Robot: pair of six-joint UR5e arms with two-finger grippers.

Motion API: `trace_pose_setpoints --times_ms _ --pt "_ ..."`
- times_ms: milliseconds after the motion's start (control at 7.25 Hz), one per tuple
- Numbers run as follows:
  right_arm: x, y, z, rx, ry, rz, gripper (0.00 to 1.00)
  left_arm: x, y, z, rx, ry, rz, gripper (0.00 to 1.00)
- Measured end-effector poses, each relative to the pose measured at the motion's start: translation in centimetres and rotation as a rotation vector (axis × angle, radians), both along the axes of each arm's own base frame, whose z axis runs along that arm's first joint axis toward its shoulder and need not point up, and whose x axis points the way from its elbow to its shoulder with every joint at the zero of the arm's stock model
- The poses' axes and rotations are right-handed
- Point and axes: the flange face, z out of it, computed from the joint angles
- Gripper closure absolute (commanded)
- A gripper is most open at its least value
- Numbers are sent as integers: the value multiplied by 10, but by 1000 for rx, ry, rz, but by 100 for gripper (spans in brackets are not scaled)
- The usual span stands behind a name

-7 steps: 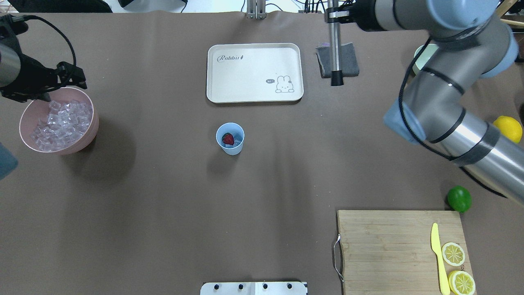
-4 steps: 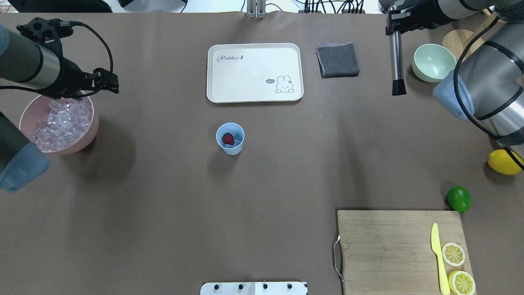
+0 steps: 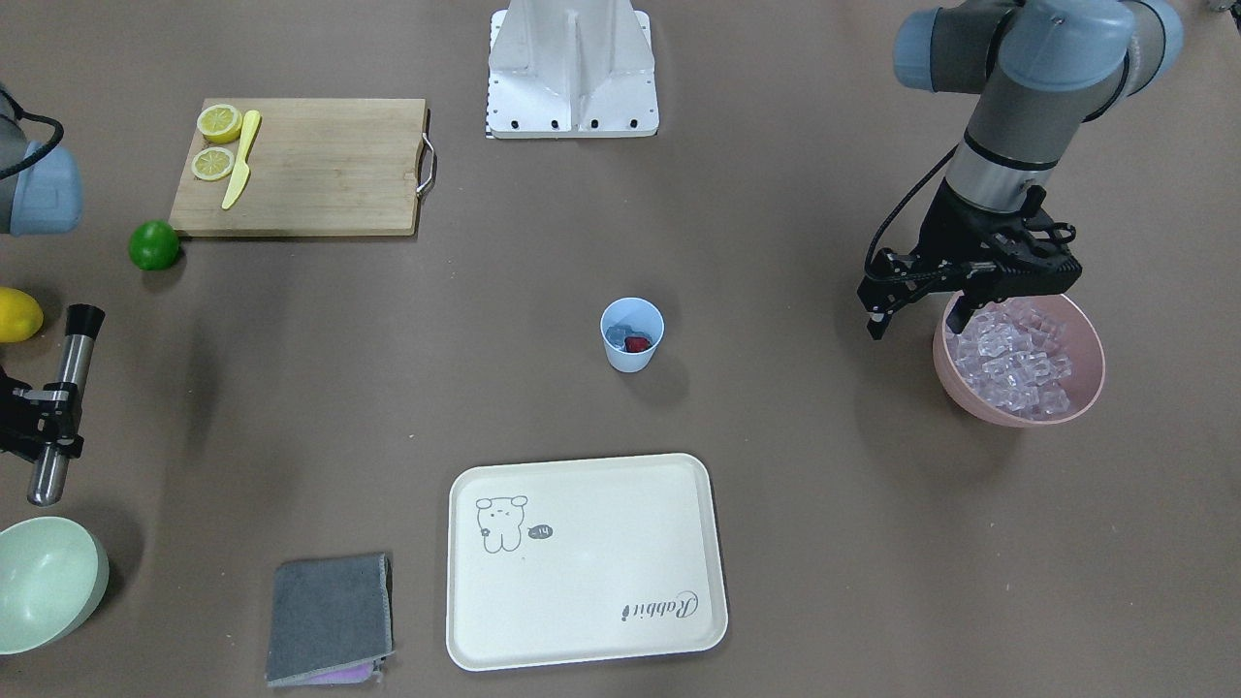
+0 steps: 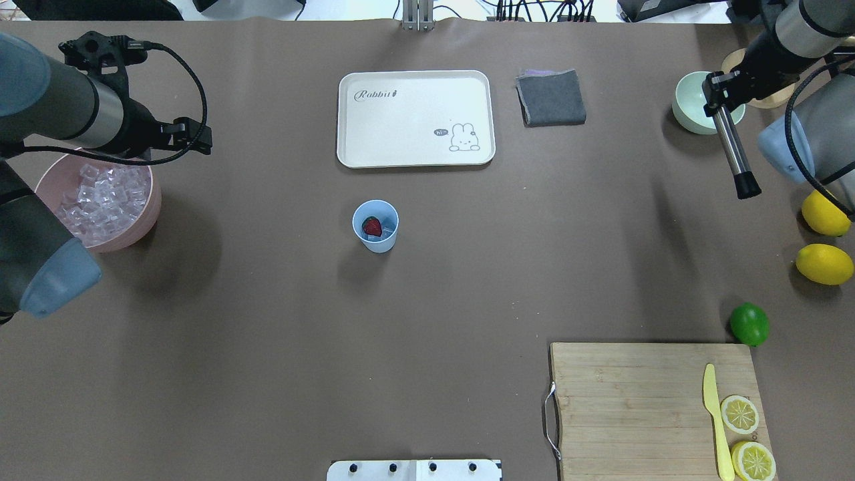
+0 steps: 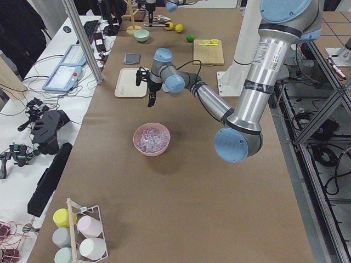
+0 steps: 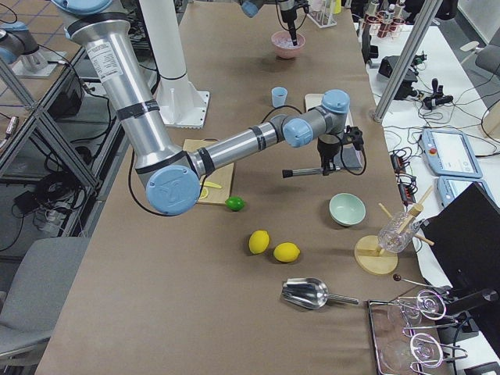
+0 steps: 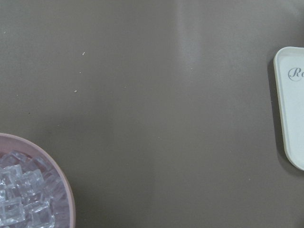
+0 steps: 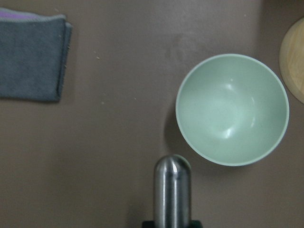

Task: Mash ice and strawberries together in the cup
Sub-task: 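Carry the pestle back and stand it upright near the green bowl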

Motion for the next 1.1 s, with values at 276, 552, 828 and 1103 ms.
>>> trace_pose_setpoints --times_ms 276,552,828,1103 --pt "-13 20 45 -41 32 -63 100 1 0 -1 12 -5 8 3" --pt "-41 39 62 -92 54 -73 100 1 -1 0 34 -19 30 3" --pt "-67 49 69 -113 88 -73 100 2 -2 -2 46 -22 39 3" --pt "-82 51 67 -110 112 -71 100 3 -2 -2 47 -23 41 3"
